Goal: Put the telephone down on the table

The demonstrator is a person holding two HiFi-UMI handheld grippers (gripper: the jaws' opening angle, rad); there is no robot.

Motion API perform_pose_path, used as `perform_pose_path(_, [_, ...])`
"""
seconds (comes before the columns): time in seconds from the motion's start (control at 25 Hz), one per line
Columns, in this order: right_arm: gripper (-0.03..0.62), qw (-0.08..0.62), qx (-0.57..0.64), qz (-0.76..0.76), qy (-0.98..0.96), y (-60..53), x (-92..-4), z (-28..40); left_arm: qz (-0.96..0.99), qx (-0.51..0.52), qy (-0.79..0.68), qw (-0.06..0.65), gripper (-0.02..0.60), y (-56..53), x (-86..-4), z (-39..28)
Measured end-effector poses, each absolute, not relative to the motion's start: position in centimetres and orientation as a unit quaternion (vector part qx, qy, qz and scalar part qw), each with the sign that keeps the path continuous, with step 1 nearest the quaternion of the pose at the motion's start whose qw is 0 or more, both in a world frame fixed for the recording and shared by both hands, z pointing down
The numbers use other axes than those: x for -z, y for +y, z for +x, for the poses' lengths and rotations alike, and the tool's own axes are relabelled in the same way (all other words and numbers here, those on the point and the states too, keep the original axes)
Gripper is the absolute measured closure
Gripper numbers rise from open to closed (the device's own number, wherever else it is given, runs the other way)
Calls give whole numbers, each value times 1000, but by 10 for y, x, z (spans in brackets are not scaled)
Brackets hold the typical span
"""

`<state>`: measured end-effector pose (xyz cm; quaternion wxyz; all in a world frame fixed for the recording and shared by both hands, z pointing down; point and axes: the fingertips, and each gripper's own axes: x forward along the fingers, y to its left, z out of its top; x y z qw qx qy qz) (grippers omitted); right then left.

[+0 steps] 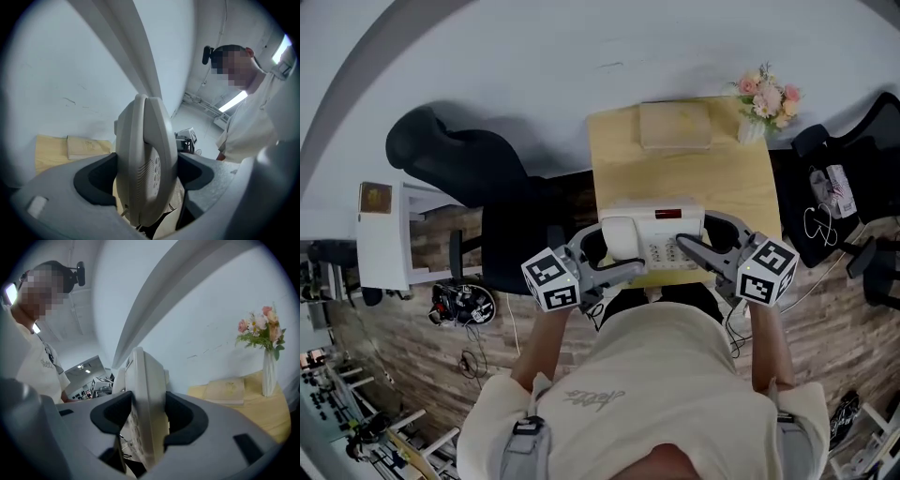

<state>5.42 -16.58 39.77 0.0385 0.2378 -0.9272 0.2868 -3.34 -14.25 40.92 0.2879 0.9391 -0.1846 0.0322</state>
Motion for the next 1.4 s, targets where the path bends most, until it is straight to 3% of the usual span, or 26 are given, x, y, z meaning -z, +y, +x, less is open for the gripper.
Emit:
perform_pose_path(0.4, [373,68,-316,195,-926,-198,-434,93,916,-24,-226,331,192,-164,-445,7])
perform_pose_path(1.4, [373,106,-422,195,-879,-260,-556,67,889,-55,-192,412,193,-232,-559,-20])
